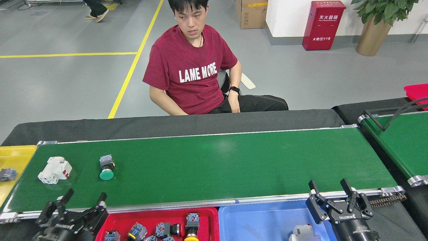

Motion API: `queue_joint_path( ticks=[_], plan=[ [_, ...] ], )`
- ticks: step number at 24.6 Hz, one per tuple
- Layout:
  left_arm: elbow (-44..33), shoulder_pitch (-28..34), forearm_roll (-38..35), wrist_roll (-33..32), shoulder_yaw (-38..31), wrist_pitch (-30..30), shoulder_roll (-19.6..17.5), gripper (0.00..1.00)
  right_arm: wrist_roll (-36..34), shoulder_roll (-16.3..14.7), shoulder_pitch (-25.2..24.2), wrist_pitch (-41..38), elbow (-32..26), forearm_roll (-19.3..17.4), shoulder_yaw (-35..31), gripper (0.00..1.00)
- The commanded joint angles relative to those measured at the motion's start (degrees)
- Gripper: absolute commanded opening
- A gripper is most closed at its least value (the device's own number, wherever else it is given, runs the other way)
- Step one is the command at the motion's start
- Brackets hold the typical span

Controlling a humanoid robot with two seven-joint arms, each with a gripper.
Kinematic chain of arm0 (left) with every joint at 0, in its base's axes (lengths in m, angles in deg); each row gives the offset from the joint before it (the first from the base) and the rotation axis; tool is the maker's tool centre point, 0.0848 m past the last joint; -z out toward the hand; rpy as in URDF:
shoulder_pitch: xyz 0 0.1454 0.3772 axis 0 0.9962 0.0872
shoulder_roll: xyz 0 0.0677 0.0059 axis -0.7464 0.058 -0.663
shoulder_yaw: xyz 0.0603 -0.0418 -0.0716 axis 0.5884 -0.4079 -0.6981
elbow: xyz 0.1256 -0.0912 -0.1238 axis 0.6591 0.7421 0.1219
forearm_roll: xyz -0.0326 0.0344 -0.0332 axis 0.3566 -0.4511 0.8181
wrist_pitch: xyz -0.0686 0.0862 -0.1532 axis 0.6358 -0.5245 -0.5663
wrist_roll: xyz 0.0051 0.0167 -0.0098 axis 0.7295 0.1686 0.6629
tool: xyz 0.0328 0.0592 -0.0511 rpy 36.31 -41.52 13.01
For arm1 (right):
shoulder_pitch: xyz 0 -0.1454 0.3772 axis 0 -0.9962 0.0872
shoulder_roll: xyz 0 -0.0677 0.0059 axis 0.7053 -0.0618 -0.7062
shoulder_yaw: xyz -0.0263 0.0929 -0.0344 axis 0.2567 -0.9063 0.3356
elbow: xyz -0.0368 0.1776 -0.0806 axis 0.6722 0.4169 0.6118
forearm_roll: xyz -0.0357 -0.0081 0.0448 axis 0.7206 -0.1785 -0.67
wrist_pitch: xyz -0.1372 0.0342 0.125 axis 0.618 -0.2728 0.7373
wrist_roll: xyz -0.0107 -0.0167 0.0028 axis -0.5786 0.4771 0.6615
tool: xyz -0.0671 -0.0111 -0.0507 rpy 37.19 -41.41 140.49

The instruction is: Pick switch part from conveyor to tray

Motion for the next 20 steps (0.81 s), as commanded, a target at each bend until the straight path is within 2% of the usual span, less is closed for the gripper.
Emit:
queue_joint_path(
  ticks=[1,7,12,14,15,16,17,18,20],
  plan=[
    [4.04,-4.28,-0.24,-1.35,0.24,-2.94,-0.84,1.0,0.09,-0.53,1.05,0.06,-0.59,-0.15,-0.39,0.98],
    [16.35,-10.79,-0.15,-1.26,0.24,-6.81,-6.55,1.0,0.18,-0.53,1.58,0.06,-0.5,-0.24,-0.39,0.98],
    [23.3,-15.63,-0.24,-0.91,0.42,-9.36,-7.52,0.99,0.97,-0.71,2.46,1.03,0.03,-0.24,-0.39,0.98],
    [24.09,-16.07,-0.33,-0.91,0.5,-9.36,-7.43,0.94,1.06,-0.8,2.54,1.11,0.03,-0.24,-0.39,0.98],
    [24.44,-16.15,-0.33,-0.82,0.5,-9.36,-7.34,0.84,1.06,-0.8,2.81,1.03,0.03,-0.15,-0.31,0.98],
    [25.06,-16.33,-0.33,-0.73,0.5,-9.36,-7.26,0.7,1.06,-0.8,3.07,1.03,0.03,-0.24,-0.31,0.98],
    [25.94,-16.86,-0.24,-0.73,0.5,-9.36,-6.99,0.52,1.15,-0.8,3.25,1.03,0.03,-0.24,-0.31,0.98],
    [26.73,-17.03,0.29,-0.73,0.42,-9.27,-6.46,0.22,1.24,-0.71,3.6,1.11,0.03,-0.15,-0.31,0.98],
    [28.48,-18.0,0.46,-0.64,0.15,-10.24,-6.46,0.11,1.67,-0.62,3.78,1.11,0.03,-0.15,-0.31,0.98]
  ],
)
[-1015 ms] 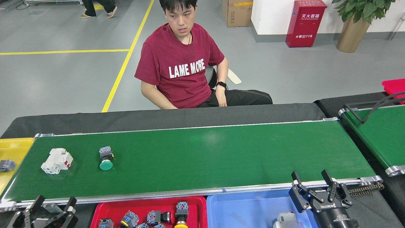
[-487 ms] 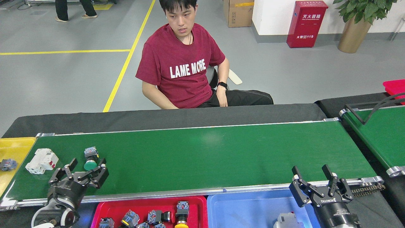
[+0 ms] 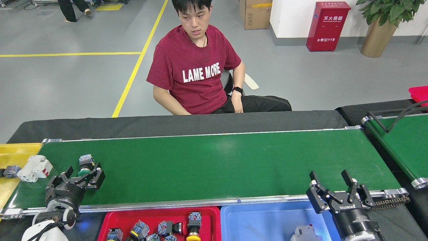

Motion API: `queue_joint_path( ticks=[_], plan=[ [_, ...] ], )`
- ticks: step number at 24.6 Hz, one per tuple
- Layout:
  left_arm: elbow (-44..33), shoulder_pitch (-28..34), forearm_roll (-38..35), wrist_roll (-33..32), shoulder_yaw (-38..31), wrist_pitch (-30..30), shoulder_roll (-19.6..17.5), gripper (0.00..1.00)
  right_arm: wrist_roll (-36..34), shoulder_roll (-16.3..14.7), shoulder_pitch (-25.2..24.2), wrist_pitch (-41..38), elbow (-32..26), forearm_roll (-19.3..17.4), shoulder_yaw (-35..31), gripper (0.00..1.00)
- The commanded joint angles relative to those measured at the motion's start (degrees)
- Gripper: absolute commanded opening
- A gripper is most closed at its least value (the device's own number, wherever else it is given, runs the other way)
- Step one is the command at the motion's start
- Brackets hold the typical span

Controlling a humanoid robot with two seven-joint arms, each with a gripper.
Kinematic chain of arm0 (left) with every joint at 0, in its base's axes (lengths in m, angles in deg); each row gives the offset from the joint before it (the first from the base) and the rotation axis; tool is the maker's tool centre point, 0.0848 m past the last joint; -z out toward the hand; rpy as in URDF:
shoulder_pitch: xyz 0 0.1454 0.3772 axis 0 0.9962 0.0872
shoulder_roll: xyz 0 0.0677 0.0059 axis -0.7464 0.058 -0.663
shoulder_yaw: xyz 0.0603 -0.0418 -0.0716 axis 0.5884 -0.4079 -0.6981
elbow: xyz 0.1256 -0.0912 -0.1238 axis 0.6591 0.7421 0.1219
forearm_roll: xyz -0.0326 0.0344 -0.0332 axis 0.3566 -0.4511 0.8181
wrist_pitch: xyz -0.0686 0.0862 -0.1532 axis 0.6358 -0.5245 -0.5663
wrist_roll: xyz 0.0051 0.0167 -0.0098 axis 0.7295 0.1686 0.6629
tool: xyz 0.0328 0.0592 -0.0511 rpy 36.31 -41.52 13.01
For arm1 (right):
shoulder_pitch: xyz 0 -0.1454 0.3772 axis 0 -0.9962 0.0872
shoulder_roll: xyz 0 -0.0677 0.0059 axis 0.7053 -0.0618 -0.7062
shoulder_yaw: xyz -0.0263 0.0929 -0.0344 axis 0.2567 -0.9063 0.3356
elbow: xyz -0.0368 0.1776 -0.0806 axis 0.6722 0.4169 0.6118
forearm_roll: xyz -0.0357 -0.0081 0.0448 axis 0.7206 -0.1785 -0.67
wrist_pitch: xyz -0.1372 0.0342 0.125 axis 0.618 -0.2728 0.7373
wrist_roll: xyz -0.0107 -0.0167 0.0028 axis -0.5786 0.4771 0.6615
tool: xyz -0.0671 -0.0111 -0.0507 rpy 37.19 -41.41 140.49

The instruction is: Pick switch part from conveyor to tray

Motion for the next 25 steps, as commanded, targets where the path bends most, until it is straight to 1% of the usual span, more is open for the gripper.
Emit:
queue_joint_path(
  ticks=[1,3,5,6,7,10,12,13,14,15,16,17,18,20,22,24,25],
  plan=[
    [0.21,-1.45,0.3,0.97,-0.13,-1.3,-0.21,0.09,0.15,-0.44,0.68,0.01,-0.56,-0.07,-0.3,0.98],
    [0.04,-1.37,0.39,2.55,0.05,-1.74,-0.21,0.05,0.15,-0.35,0.68,0.01,-0.64,-0.07,-0.3,0.98],
    [-1.36,-0.31,0.56,3.34,0.13,-0.86,-0.12,0.03,0.15,-0.44,0.6,0.1,-0.73,-0.15,-0.3,0.98],
    [-3.3,0.66,0.83,3.34,0.13,-0.07,-0.03,0.03,0.15,-0.44,0.6,0.01,-0.73,-0.07,-0.3,0.98],
    [-6.73,2.76,1.62,3.34,0.13,2.13,0.23,0.03,0.15,-0.44,0.68,0.1,-0.73,-0.07,-0.3,0.98],
    [-21.41,12.34,5.4,2.72,0.22,14.17,1.2,0.05,0.15,-0.44,0.6,0.19,-0.82,-0.07,-0.3,0.98],
    [-31.85,21.39,8.03,2.64,1.27,25.75,1.37,0.1,0.15,-0.53,0.6,0.54,-0.82,-0.07,-0.3,0.98],
    [-36.08,25.08,10.05,2.64,1.71,30.51,1.37,0.15,0.24,-0.53,0.6,0.98,-0.82,-0.07,-0.3,0.98],
    [-38.63,27.99,11.99,2.64,1.8,30.51,1.37,0.19,0.24,-0.53,0.6,1.33,-0.91,-0.07,-0.3,0.98],
    [-41.45,31.86,15.24,2.64,1.8,30.51,1.37,0.33,0.24,-0.53,0.6,2.21,-0.91,-0.07,-0.3,0.98],
    [-42.41,34.49,17.17,2.55,1.72,30.51,1.64,0.62,0.15,-0.62,0.6,3.26,-0.91,-0.07,-0.3,0.98],
    [-42.41,35.81,17.35,2.64,1.8,30.51,2.16,0.92,0.15,-0.79,0.51,3.79,-0.82,-0.07,-0.3,0.98],
    [-42.41,36.25,17.17,2.64,1.8,30.51,3.22,1.0,0.15,-0.88,0.42,4.06,-0.82,-0.07,-0.3,0.98],
    [-42.24,36.69,17.26,2.72,1.98,30.51,4.36,1.0,0.41,-1.67,0.24,4.23,-0.82,-0.07,-0.3,0.98],
    [-42.32,36.78,17.61,2.72,1.89,30.51,4.54,1.0,0.68,-2.46,0.16,4.23,-0.82,-0.07,-0.39,0.98],
    [-42.32,36.69,17.7,2.81,0.93,30.51,5.15,1.0,0.76,-3.25,-0.63,4.23,-0.91,-0.07,-0.39,0.98],
    [-42.32,36.08,17.7,2.9,-0.13,30.51,6.2,1.0,0.76,-3.52,-1.34,4.23,-0.91,-0.16,-0.39,0.98]
  ],
)
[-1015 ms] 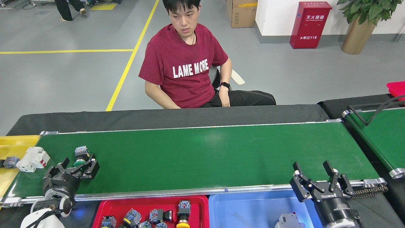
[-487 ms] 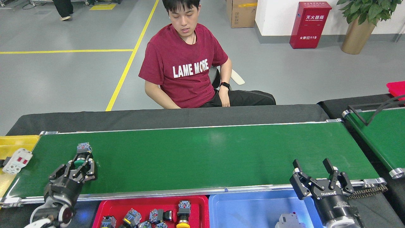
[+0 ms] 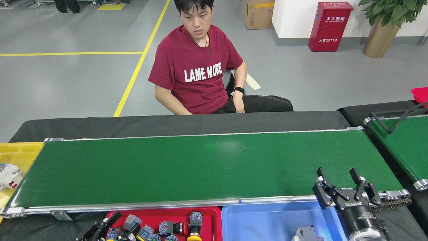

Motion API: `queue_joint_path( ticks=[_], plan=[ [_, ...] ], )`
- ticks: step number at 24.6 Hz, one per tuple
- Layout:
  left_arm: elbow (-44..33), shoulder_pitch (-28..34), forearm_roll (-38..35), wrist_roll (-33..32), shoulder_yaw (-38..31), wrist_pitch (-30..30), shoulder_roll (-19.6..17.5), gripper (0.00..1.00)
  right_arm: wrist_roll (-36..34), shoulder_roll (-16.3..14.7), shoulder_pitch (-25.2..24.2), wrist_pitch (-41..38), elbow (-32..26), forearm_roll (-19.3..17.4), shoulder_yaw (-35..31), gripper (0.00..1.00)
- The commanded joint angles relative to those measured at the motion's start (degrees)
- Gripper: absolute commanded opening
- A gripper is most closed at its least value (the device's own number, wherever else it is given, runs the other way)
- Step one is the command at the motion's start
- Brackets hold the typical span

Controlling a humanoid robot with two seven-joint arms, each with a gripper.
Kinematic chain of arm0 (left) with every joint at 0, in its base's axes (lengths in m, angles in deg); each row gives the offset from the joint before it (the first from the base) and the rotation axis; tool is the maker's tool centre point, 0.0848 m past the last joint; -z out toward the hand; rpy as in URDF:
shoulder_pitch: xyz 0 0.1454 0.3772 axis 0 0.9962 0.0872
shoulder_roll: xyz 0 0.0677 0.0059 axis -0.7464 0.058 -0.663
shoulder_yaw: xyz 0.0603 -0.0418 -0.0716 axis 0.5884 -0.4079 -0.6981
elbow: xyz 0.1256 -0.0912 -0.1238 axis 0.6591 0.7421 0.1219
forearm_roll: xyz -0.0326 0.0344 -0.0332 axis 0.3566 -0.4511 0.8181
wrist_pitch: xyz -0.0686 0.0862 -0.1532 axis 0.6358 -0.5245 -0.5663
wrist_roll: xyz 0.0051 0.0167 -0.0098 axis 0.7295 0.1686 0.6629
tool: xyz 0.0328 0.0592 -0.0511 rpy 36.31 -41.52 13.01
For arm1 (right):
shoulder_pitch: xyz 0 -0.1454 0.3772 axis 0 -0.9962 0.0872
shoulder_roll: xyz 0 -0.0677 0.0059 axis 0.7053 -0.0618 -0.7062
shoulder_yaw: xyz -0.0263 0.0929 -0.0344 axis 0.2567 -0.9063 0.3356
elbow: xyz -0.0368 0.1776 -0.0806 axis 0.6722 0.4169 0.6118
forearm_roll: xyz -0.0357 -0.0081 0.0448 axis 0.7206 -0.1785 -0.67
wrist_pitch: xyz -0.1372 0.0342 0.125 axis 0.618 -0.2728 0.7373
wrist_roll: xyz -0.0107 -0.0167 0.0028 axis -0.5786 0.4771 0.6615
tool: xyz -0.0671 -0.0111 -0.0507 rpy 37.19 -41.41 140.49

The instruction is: Pick switch part from conveyor to tray

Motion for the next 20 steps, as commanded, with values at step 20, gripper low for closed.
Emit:
queue_joint_path(
  ticks=[20],
  plan=[
    [2.75,-0.8,-8.81,8.28,-19.22,-9.12,2.22,1.0,-0.17,-0.26,-5.14,-0.28,-2.92,-0.15,-0.22,0.98]
  ],
)
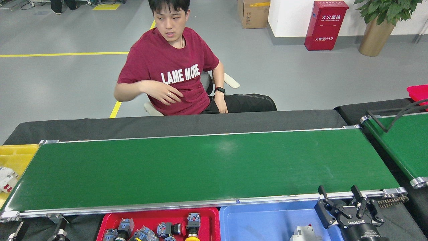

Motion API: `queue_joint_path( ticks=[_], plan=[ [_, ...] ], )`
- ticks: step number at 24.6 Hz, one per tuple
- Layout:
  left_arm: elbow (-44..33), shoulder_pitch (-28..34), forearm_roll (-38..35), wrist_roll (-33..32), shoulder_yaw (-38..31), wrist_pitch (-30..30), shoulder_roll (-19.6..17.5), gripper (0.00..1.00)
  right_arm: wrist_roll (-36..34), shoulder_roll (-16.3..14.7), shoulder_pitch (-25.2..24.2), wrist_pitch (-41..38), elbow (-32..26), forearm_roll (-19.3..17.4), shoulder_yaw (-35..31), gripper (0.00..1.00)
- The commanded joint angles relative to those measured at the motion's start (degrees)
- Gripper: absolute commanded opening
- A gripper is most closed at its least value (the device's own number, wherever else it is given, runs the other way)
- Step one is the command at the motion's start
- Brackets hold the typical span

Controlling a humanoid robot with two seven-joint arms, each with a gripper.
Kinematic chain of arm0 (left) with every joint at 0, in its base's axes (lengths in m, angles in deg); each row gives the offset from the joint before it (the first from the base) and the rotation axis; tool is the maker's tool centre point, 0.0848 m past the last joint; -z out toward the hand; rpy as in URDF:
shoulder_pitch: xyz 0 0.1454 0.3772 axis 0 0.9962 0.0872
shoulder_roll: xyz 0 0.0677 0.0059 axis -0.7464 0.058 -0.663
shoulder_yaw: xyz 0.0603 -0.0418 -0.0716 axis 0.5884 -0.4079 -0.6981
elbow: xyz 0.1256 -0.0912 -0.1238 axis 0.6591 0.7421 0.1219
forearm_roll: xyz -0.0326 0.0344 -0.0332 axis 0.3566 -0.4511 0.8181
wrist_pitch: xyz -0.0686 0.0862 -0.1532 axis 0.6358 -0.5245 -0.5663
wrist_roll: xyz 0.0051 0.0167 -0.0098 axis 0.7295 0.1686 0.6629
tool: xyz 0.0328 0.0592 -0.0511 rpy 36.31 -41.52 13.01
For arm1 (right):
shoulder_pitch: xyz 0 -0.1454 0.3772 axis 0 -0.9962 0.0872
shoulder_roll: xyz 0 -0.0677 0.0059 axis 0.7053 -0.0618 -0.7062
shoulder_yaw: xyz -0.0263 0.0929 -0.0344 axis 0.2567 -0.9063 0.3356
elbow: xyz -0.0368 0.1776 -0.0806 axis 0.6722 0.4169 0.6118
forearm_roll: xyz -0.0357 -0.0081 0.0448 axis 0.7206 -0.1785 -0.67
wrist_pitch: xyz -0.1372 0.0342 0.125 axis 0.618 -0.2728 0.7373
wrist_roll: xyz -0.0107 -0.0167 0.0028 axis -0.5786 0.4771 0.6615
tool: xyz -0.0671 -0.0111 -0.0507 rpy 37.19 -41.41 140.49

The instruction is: Pick switch part from conveyor to tray

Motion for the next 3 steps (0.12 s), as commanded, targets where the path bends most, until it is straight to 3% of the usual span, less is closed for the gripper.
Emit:
queue_joint_path(
  ticks=[1,3],
  plan=[
    [-0.56,0.02,0.17,0.45,-0.13,0.63,-0.77,1.0,-0.29,-0.17,0.18,-0.23,-0.87,-0.08,-0.26,0.98],
    [-0.91,-0.07,0.35,0.36,-0.22,0.63,-1.74,1.0,-0.29,-0.26,0.18,-0.14,-0.87,-0.08,-0.26,0.98]
  ],
)
